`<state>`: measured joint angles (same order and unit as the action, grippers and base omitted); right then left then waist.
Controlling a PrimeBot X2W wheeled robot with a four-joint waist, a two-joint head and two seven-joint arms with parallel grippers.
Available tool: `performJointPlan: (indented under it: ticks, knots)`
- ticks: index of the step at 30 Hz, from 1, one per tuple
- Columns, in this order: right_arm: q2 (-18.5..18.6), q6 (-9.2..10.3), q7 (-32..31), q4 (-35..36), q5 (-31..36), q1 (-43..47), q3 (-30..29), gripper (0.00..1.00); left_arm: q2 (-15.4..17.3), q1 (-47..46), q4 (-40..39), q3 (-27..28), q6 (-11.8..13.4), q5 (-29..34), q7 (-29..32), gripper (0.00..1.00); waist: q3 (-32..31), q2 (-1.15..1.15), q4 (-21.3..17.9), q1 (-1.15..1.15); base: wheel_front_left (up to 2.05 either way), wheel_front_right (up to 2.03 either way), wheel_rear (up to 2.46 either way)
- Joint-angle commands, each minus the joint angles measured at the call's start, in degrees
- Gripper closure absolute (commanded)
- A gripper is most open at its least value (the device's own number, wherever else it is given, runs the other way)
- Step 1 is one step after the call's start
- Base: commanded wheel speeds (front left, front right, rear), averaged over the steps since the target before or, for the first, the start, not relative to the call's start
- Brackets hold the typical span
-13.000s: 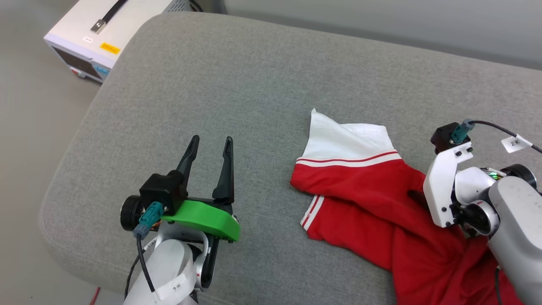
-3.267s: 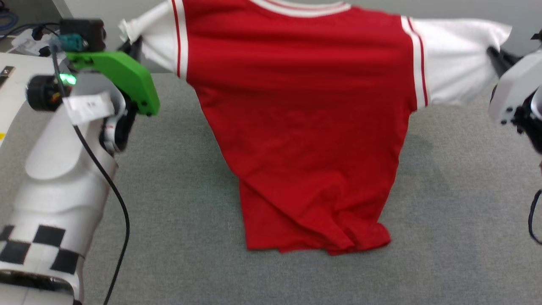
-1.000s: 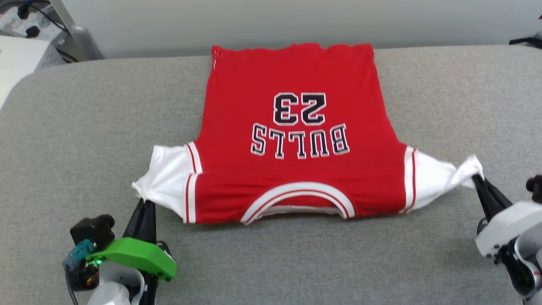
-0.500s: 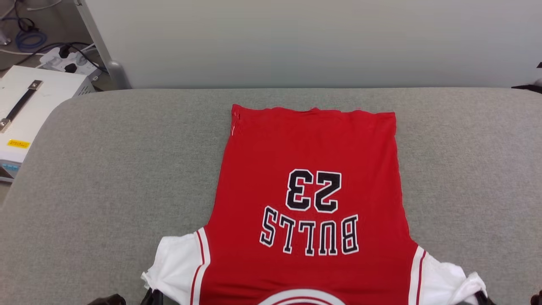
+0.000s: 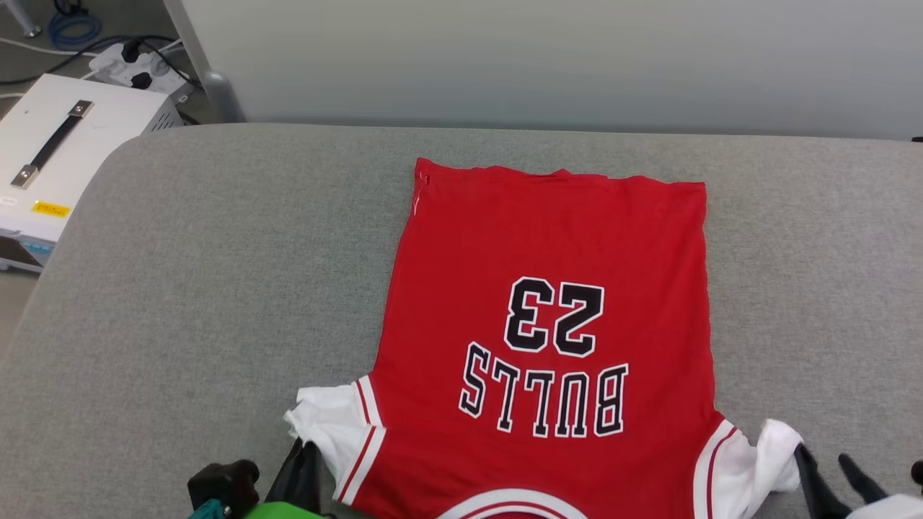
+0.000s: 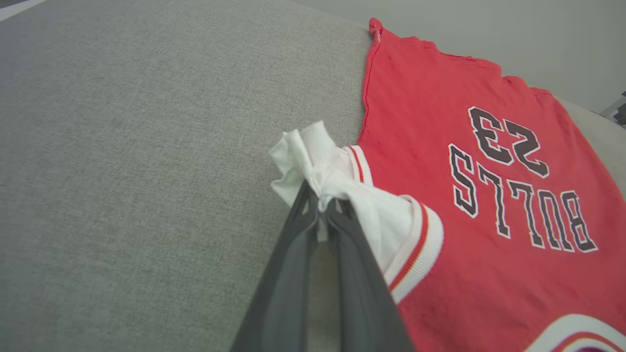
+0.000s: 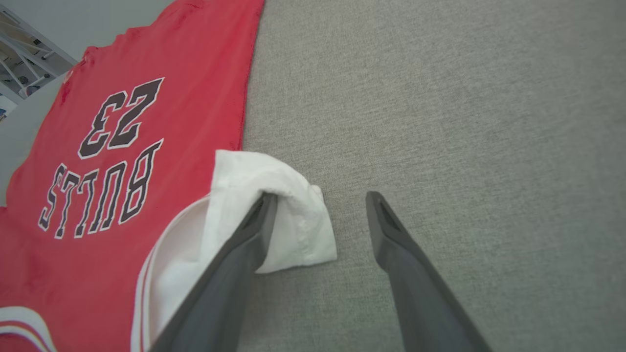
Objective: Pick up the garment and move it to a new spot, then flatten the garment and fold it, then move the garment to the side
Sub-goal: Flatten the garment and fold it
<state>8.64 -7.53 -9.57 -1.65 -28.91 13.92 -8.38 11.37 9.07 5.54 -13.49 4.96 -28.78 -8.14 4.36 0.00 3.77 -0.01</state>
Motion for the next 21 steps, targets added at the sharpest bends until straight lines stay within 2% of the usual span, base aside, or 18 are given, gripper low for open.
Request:
performJointPlan:
  ticks: [1,4,9,14,21]
  knots:
    - [1.00,0.04,0.41,0.61,0.09,-2.75,-0.84,0.00,-0.58,-1.89,-0.64,-0.45,-0.29,0.88,-0.66,1.00,1.68,0.00,1.21,0.01,0.00,0.00,0.00]
    - [2.75,0.04,0.07,-0.37,0.10,-8.18,-2.84,0.00,-1.32,-3.72,-1.62,-1.27,-0.21,1.65,-1.49,1.00,3.58,0.00,2.04,0.01,0.00,0.00,0.00]
    - [6.93,0.04,-2.40,-6.55,-0.31,-19.11,-3.61,0.00,-2.34,-6.94,-3.00,-2.85,-0.52,2.82,-2.20,1.00,7.30,0.00,4.15,0.01,0.00,0.00,0.00]
    - [11.66,0.04,-7.70,-15.23,-0.37,-33.09,0.37,0.00,-3.67,-10.36,-4.67,-4.67,-0.86,3.92,-2.78,1.00,11.45,0.00,6.50,0.01,0.00,0.00,0.00]
    - [15.95,0.04,-17.35,-28.32,-1.29,-49.89,6.32,0.00,-5.20,-14.34,-5.76,-6.78,-1.71,4.55,-3.73,1.00,16.40,0.00,9.93,0.01,0.00,0.00,0.00]
